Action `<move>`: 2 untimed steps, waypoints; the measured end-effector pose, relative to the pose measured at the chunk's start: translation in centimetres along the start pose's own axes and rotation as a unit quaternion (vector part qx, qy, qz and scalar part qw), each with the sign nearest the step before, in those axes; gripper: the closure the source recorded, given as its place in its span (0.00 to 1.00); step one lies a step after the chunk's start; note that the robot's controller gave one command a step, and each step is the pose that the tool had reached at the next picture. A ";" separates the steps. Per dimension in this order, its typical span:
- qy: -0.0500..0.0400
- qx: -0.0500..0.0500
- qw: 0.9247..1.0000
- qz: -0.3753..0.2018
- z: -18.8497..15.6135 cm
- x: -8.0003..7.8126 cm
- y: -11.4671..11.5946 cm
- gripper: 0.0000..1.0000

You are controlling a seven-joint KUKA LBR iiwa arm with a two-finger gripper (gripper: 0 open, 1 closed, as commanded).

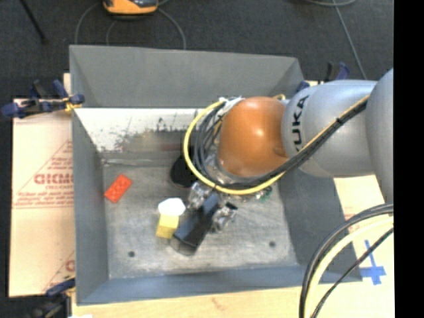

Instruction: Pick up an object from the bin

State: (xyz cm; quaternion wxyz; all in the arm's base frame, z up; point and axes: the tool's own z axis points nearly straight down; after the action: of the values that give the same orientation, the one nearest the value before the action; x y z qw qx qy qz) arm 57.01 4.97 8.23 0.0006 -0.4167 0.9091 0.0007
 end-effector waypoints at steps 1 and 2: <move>0.000 0.000 1.000 0.000 0.0 0.0 0.0 1.00; 0.000 0.000 1.000 0.000 -0.1 0.0 0.0 1.00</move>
Offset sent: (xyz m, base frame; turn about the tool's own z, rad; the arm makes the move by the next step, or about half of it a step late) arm -0.0001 0.0001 0.0070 0.0000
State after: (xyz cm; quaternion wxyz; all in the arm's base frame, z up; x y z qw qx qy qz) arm 56.99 4.97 8.31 0.0007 -0.4163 0.9092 0.0009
